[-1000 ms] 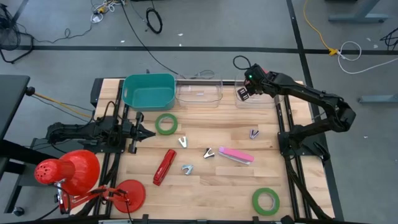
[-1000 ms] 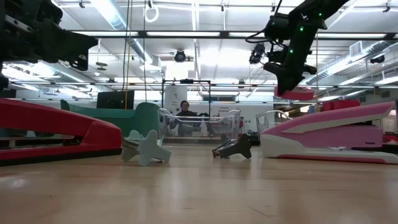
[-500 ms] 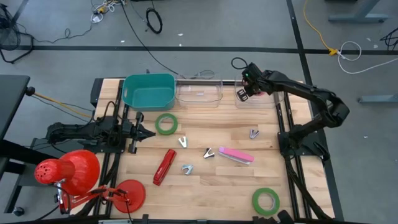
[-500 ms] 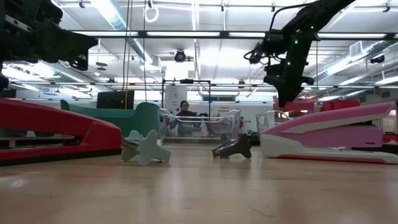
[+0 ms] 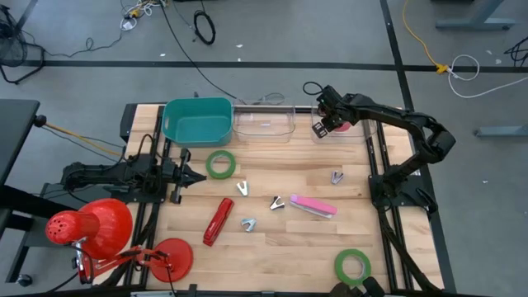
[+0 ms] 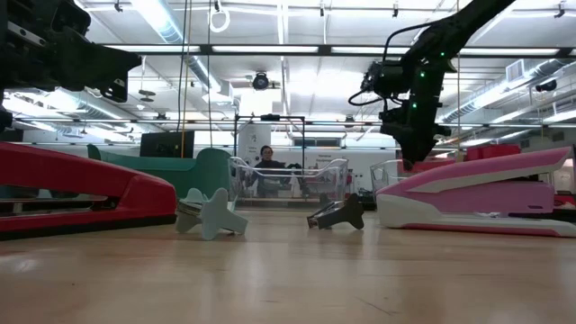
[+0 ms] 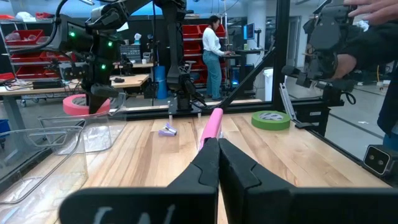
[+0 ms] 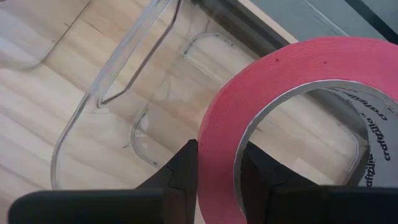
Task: Pick and place Stapler, Stapler remover, tape
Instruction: Put the pink tape into the right transparent bin, then put the purple staple remover into the blue bin
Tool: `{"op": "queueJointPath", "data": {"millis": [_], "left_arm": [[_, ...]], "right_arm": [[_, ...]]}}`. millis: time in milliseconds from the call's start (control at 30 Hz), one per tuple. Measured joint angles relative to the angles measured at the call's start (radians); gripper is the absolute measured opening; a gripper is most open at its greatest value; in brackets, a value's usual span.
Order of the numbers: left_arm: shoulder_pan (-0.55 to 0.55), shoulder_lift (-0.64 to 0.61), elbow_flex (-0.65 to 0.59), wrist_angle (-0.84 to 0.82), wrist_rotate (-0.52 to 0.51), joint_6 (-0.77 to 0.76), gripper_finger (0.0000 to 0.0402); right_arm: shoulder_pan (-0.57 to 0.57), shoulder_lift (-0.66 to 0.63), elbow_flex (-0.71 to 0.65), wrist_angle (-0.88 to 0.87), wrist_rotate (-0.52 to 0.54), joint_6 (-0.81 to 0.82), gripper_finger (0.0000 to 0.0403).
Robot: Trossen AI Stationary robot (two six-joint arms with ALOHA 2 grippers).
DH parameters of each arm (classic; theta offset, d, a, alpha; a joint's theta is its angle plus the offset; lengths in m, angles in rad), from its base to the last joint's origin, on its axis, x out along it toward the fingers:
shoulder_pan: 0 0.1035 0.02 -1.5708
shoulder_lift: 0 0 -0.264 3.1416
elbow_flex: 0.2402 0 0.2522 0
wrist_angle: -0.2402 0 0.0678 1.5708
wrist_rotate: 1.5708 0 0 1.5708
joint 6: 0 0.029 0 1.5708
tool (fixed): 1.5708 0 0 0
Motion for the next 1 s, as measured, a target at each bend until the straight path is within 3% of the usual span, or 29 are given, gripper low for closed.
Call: {"op": "queueJointPath", "data": {"millis": [667,1000], "left_arm": [[0.0,0.0,0.0,0.0,0.0,0.0,0.0003],[0.0,0.0,0.0,0.0,0.0,0.0,0.0003]], "right_arm": [[0.0,0.0,0.0,0.0,-0.01,-0.004,0.0088],[0.0,0.0,0.0,0.0,-0.007,-0.003,0.0165]]}}
